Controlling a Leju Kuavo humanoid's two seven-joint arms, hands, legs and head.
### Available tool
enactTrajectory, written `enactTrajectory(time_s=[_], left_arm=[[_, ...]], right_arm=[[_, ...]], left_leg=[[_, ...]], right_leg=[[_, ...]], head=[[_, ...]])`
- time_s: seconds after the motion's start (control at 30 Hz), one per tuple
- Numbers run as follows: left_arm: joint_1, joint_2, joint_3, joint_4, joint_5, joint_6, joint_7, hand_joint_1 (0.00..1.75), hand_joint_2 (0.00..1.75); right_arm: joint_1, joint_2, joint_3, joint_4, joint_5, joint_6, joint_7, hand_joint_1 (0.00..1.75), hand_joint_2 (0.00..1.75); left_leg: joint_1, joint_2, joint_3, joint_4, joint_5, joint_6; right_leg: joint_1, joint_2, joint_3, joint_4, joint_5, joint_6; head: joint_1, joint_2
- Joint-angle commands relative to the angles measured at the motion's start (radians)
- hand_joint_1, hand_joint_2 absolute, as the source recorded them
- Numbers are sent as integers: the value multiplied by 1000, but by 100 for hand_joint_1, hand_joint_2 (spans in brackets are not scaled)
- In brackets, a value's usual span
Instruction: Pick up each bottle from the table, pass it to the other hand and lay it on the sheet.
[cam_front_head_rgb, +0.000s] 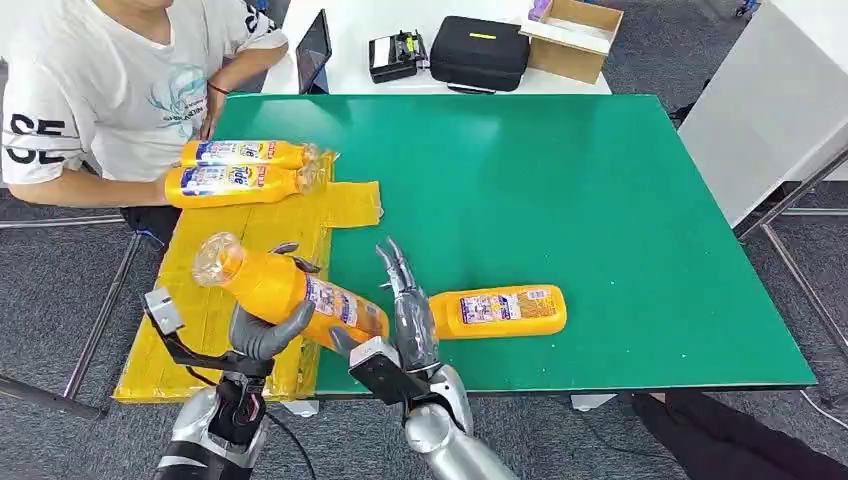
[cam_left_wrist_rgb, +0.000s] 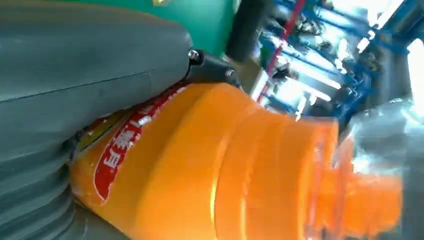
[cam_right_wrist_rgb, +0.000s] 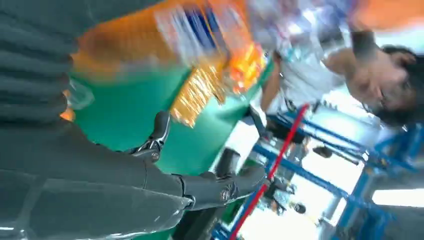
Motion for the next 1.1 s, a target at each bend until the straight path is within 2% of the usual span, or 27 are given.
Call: enactTrajectory(time_s=[0.03,0.1,0.2,0.23,0.33,0.4,0.57,0.67,0.77,0.83,0.93,0.97,1.0,1.1], left_arm=[[-47,-5,48,32,-17,55,-4,175,175],[-77,2,51,23,-125,143,-55,175,175],[-164,16,49,80,-534,492,-113,175,175],[-187,13,56,110,-601,523,-109,175,175],[-204,7,71,139,-611,520,-114,175,175],[-198,1,79,142,-619,517,-122,175,175],[-194,-2,81,138,-622,516,-124,175,175],[-195,-1,82,139,-653,533,-130,175,175],[-272,22,76,235,-932,739,-168,175,175],[-331,35,84,318,-1041,797,-179,175,175],[-409,41,97,435,-1160,831,-172,175,175],[-427,42,98,462,-1186,827,-169,175,175],[-440,39,110,485,-1193,828,-163,175,175],[-473,59,69,567,-1287,818,-116,175,175]], right_arm=[[14,-13,-33,-102,-49,-20,-34,0,0],[31,-16,-38,-160,-77,-45,-61,0,0],[71,-25,-28,-346,-182,-125,-83,0,0],[77,-27,-25,-386,-197,-135,-83,0,0],[82,-28,-25,-410,-195,-135,-79,0,0],[81,-28,-26,-398,-197,-136,-79,0,0],[80,-28,-26,-390,-197,-135,-83,0,0],[78,-33,-16,-413,-215,-144,-83,0,0],[64,-52,24,-472,-248,-164,-83,0,0],[62,-44,22,-478,-238,-147,-83,0,0],[58,-46,33,-496,-253,-148,-83,0,0],[55,-51,40,-504,-261,-159,-83,0,0],[56,-52,44,-515,-273,-161,-83,0,0],[57,-49,43,-499,-280,-137,-83,0,0]], left_leg=[[0,0,5,0,-2,1],[0,0,2,0,-1,1],[0,-2,0,1,0,0],[1,-2,2,2,-1,0],[0,-2,1,1,0,0],[1,0,7,2,-3,1],[0,0,2,0,0,0],[0,1,6,0,-3,1],[0,0,3,1,-1,1],[1,-1,3,1,-1,0],[1,-1,2,0,0,0],[1,0,6,1,-2,0],[0,-1,3,1,0,0],[0,1,4,0,-1,1]], right_leg=[[1,-2,6,-1,-2,-3],[0,-1,2,0,-1,-2],[1,-3,1,0,-1,-2],[1,-4,3,1,-2,-3],[1,-4,2,1,-2,-2],[2,-2,8,1,-3,-5],[0,-1,3,-1,-1,-2],[1,0,7,-1,-2,-3],[1,-2,4,0,-2,-3],[1,-3,5,1,-2,-3],[1,-2,3,0,-1,-2],[2,-2,7,1,-2,-5],[1,-2,4,0,-1,-3],[1,0,5,0,-1,-3]], head=[[0,0],[0,0],[0,0],[0,0],[0,0],[0,0],[0,0],[0,0],[0,0],[0,0],[0,0],[0,0],[0,0],[0,0]])
